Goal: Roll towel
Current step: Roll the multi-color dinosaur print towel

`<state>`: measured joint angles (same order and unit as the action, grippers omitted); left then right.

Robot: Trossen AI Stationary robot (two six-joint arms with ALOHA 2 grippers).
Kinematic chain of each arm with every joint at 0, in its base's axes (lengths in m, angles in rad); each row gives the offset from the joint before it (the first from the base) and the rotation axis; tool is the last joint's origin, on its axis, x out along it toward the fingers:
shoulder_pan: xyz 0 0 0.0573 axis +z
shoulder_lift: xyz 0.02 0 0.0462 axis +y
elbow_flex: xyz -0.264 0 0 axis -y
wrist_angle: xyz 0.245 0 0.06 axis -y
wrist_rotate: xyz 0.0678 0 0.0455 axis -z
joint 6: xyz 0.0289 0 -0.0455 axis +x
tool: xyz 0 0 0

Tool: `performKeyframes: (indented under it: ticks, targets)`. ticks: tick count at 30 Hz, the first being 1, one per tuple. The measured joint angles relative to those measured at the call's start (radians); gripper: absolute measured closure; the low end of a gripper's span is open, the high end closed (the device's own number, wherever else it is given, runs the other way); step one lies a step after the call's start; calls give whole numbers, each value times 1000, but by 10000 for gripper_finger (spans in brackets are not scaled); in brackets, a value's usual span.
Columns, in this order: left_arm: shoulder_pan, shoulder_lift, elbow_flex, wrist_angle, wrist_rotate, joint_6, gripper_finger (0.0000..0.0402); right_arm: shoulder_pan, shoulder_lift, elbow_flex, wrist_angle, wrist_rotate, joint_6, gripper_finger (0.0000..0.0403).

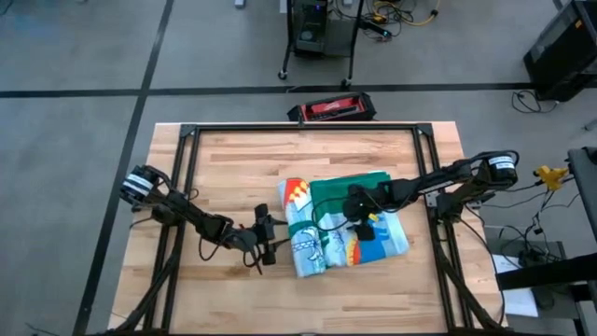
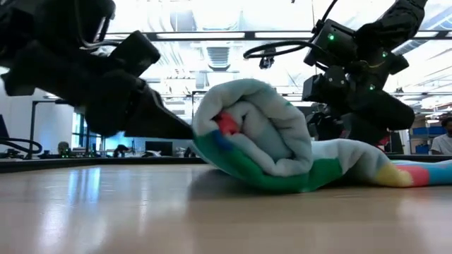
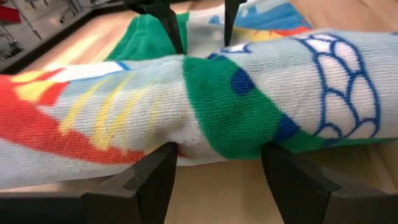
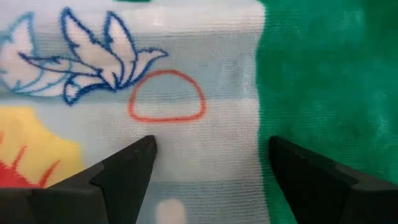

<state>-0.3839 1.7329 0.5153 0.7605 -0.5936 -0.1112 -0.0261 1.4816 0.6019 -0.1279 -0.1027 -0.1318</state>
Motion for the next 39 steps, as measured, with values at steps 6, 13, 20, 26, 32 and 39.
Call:
performKeyframes:
  ticks: [6, 13, 20, 26, 32, 39]
  targets:
    - [36, 0, 26, -6, 0, 22, 192, 0, -13, 10, -27, 1, 1, 93]
    - [57, 0, 65, -7, 10, 87, 198, 0, 31, 13, -10, 21, 7, 89]
    - [98, 0, 101, -20, 57, 108, 205, 0, 57, 15, 51, 24, 9, 89]
    - [134, 0, 128, -22, 100, 148, 212, 0, 64, 30, 52, 28, 5, 91]
    - [175, 35, 171, -21, 173, 180, 220, 3, 98, 53, 62, 26, 8, 91]
    - [210, 165, 266, -23, 244, 246, 228, 13, 106, 88, 36, 31, -6, 91]
